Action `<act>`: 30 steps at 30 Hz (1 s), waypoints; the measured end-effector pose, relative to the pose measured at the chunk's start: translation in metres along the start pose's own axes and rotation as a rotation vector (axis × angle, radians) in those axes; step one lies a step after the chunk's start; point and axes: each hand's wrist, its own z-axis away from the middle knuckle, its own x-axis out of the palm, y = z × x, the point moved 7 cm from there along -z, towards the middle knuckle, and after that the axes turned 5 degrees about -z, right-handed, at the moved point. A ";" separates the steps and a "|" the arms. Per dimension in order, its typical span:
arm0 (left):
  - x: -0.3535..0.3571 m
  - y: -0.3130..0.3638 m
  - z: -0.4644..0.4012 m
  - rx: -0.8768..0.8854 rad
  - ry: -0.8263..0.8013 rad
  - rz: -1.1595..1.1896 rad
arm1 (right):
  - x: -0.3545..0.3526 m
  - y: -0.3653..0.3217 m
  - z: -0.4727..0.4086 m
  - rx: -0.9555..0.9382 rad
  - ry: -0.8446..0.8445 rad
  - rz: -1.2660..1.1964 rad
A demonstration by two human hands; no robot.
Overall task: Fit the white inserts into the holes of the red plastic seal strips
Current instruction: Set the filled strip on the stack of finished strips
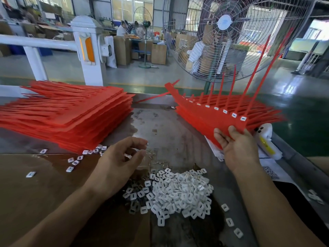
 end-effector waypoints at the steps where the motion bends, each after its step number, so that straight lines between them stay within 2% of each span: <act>1: 0.000 0.000 0.000 0.001 0.002 -0.005 | 0.001 -0.002 0.000 -0.012 -0.014 -0.025; 6: 0.000 0.001 0.000 0.001 0.004 -0.029 | 0.000 -0.008 -0.002 -0.048 -0.040 -0.109; 14: 0.001 0.000 0.000 -0.002 0.001 -0.034 | -0.019 -0.011 -0.013 -0.052 0.051 -0.193; 25: 0.002 -0.004 0.000 -0.001 -0.010 -0.069 | -0.005 0.002 -0.006 0.107 -0.023 0.011; 30: 0.001 -0.004 0.000 0.004 0.001 -0.049 | -0.017 0.005 -0.003 0.134 0.040 0.061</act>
